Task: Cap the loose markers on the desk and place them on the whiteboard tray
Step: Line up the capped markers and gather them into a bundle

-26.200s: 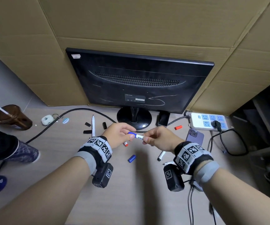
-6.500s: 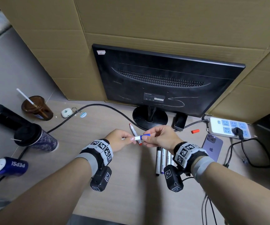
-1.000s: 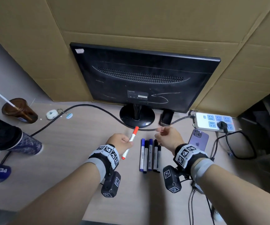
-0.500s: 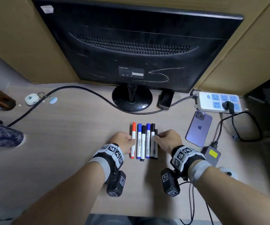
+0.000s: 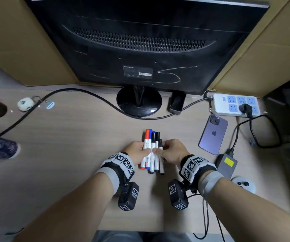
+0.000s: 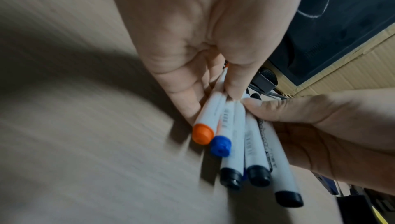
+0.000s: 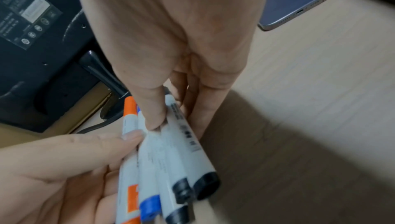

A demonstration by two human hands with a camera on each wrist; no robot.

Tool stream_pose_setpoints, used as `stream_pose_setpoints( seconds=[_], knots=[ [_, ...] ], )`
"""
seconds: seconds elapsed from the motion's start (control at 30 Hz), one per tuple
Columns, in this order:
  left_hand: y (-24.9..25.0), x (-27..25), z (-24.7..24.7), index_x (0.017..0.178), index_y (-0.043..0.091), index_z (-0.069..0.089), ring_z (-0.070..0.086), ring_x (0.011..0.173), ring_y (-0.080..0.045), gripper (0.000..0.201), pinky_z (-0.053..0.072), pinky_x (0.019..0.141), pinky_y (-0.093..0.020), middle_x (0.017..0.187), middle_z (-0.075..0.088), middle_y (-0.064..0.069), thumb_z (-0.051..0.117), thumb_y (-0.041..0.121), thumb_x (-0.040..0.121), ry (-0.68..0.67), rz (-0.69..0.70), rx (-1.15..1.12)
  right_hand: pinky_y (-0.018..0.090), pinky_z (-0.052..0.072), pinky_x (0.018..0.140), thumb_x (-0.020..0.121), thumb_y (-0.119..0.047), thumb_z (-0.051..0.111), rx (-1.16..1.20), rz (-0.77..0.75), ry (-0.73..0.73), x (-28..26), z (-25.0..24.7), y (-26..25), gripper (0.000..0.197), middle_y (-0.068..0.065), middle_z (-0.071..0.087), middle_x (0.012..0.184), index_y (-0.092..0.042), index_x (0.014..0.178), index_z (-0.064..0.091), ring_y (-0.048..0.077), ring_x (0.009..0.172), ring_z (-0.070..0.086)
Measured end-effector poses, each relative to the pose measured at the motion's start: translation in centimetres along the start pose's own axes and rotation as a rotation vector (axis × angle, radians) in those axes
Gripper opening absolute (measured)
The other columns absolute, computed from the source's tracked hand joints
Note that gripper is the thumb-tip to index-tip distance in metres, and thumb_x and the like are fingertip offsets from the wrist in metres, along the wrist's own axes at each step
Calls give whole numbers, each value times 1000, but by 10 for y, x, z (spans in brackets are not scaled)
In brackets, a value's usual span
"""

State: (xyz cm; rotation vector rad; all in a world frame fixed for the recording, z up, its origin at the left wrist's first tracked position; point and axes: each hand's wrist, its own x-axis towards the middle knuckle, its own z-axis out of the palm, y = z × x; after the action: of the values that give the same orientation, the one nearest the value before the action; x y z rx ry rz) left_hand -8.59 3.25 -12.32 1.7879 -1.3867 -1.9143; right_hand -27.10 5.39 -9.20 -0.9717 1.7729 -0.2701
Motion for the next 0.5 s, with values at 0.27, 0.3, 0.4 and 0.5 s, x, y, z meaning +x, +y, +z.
stream_pose_setpoints(
  seconds=[0.27,0.3,0.4,0.5],
  knots=[
    [17,-28,-8,100,25,68,70,112,-35,23,52,103,-54,117,74,-16,62,40,84,-73,16,-56,46,65,87,84,-19,86,282,9,-163,-15,-6,-13,33,13,81,95,-1,107,73,29,91,80],
    [23,-36,-10,101,24,68,68,115,-38,14,51,105,-55,120,72,-19,61,32,91,-76,17,-82,43,66,83,86,-15,84,311,3,-184,-19,-7,-20,31,13,80,93,2,110,71,27,88,80],
    [30,-57,-22,103,17,66,64,121,-44,14,48,108,-55,123,68,-24,55,9,101,-99,41,-134,34,66,69,89,-8,80,337,-29,-234,-32,-6,-40,27,11,78,87,6,111,70,20,76,78],
    [34,-85,-42,107,14,67,66,118,-43,23,50,106,-55,123,69,-26,62,17,84,-74,80,-176,31,65,63,88,-4,80,321,-79,-275,-46,2,-67,27,12,78,88,7,110,68,19,72,79]
  ],
)
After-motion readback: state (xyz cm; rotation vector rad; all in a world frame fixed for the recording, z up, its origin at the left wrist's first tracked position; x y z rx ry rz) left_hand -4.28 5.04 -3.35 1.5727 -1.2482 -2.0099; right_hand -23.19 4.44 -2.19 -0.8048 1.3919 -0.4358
